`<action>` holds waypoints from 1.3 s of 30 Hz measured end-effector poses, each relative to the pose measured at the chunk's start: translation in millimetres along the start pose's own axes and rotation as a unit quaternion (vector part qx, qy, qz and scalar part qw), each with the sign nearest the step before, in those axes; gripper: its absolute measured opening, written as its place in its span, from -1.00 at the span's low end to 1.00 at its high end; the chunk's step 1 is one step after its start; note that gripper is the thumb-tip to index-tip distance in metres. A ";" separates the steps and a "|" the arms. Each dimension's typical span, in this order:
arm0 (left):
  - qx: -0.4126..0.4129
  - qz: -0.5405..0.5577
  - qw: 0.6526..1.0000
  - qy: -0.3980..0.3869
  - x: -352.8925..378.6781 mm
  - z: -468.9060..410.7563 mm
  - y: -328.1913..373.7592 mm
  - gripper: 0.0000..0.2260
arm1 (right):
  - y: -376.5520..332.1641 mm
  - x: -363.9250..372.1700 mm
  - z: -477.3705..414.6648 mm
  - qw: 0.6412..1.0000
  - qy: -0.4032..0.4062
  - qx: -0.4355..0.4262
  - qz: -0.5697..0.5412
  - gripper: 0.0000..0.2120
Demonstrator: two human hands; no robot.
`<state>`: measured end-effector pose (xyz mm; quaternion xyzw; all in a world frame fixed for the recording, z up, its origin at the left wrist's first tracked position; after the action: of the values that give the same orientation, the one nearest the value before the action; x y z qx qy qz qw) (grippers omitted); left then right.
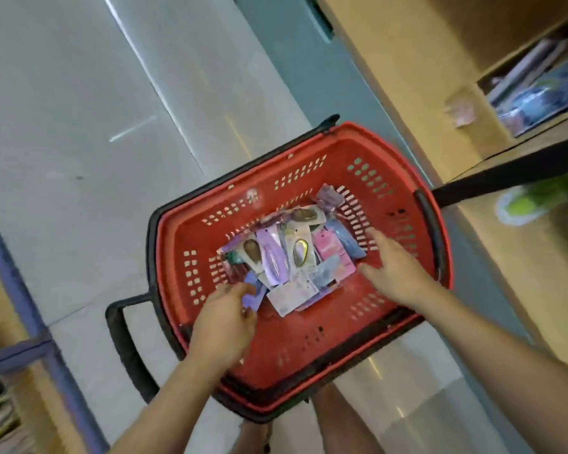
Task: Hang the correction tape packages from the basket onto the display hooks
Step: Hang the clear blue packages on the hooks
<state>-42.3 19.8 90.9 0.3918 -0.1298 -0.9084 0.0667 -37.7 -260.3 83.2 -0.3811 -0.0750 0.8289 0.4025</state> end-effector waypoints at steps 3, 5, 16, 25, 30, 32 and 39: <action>-0.019 0.031 0.999 -0.032 54.1 -59.3 3.2 -0.63 | 29.2 31.9 -75.7 0.999 -0.022 0.039 0.006 -0.37; -0.032 0.039 0.998 -0.040 89.2 -95.9 1.8 -0.60 | 45.7 51.5 -117.9 0.998 -0.031 0.055 0.018 -0.33; -0.332 0.274 0.901 0.062 183.8 -229.7 -17.5 -0.21 | 114.4 125.3 -239.4 0.990 -0.007 0.138 0.009 -0.19; -0.327 0.455 0.823 0.089 187.7 -231.6 -17.9 0.06 | 109.5 125.2 -231.6 0.984 -0.028 0.149 -0.098 -0.35; -0.240 0.391 0.879 0.132 172.1 -196.7 -19.1 -0.09 | 88.8 102.2 -210.2 0.972 -0.051 0.114 -0.198 -0.41; -0.243 0.391 0.878 0.131 169.7 -182.5 -21.9 -0.24 | 76.9 92.8 -197.4 0.967 -0.032 0.074 -0.241 -0.28; -0.288 0.472 0.832 0.049 178.9 -173.1 -28.5 -0.84 | 64.4 111.4 -168.1 0.956 -0.002 0.045 -0.291 -0.25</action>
<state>-39.0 -24.6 -155.6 0.2904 -0.0276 -0.7421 0.6035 -3.5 -253.0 -125.6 -0.3228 -0.1458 0.6790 0.6430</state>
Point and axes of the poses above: each hand's wrist, its own z-axis away from the middle knuckle, its own x-axis out of the palm, y = z × x, the point moved 1 cm from there along -z, towards the middle knuckle, and after that the axes turned 12 degrees about -z, right-handed, at the moved point
